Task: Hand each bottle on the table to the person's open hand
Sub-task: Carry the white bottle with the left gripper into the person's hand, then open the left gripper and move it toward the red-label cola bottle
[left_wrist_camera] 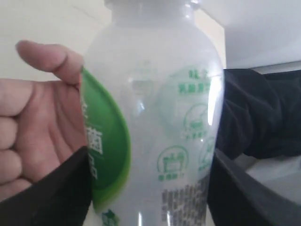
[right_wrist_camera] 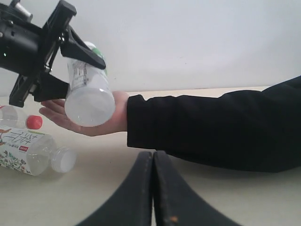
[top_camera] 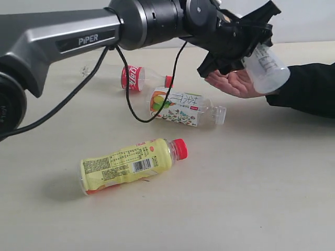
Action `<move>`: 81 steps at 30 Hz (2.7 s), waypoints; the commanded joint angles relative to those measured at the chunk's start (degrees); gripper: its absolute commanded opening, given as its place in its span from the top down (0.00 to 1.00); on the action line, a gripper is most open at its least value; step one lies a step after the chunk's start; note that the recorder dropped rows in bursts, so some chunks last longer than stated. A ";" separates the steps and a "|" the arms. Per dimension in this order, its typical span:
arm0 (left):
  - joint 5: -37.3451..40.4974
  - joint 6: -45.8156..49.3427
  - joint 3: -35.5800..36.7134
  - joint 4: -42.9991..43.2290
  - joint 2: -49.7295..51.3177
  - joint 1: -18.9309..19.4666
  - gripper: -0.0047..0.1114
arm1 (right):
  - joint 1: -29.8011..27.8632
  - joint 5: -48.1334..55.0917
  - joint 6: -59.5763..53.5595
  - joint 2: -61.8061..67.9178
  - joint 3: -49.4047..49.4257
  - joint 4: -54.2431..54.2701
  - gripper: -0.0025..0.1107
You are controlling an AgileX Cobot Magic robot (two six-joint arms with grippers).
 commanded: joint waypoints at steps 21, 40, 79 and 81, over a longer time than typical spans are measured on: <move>-1.22 3.02 -0.46 -1.45 4.86 3.12 0.50 | 0.18 -0.27 -0.26 -0.30 0.29 -0.42 0.98; 3.93 6.47 -0.46 -1.71 3.39 3.02 0.12 | 0.18 -0.26 -0.38 -0.30 0.29 -0.42 0.98; 45.29 53.05 8.14 21.85 -23.46 3.12 0.12 | 0.18 -0.38 -0.25 -0.30 0.29 -0.42 0.98; 45.29 57.20 11.15 26.31 -24.04 3.12 0.12 | 0.18 -0.38 -0.25 -0.30 0.29 -0.42 0.98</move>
